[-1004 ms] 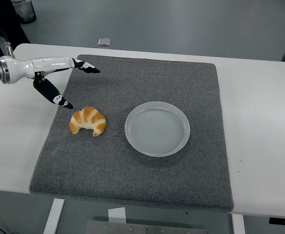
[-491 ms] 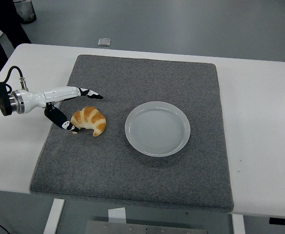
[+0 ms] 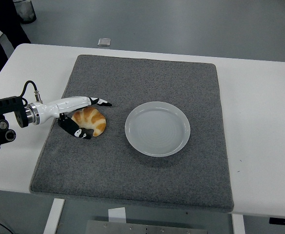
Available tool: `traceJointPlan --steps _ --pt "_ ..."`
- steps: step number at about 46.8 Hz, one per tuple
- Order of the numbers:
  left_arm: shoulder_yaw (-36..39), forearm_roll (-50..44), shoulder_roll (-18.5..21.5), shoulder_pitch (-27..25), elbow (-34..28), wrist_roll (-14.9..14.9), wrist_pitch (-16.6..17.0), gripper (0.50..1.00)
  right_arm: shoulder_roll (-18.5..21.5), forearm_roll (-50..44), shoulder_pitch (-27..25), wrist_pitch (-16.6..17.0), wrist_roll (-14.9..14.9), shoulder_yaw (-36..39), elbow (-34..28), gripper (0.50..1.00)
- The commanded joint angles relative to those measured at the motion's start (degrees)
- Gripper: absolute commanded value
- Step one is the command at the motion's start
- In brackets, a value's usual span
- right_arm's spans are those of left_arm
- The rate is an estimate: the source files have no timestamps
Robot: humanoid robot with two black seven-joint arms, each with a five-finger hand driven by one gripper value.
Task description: Place the bread on the plate
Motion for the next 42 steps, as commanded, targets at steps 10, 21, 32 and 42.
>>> traceJointPlan --steps 10,21,32,42 --pt "0.0 -0.3 -2.1 0.5 3.7 0.0 1.1 0.992 0.0 0.0 0.0 0.0 0.0 0.0 0.0 0.952" --pt "0.0 -0.9 -3.2 0.6 5.1 -0.1 1.3 0.87 0.0 0.0 0.0 0.0 0.0 0.0 0.0 0.952" --pt "-0.1 -0.8 -3.5 0.5 6.1 -0.1 1.3 0.611 0.0 0.0 0.0 0.0 0.0 0.0 0.0 0.952" --pt "0.0 0.0 -3.4 -0.2 6.2 0.0 1.3 0.5 0.0 0.0 0.0 0.0 0.0 0.0 0.0 0.952"
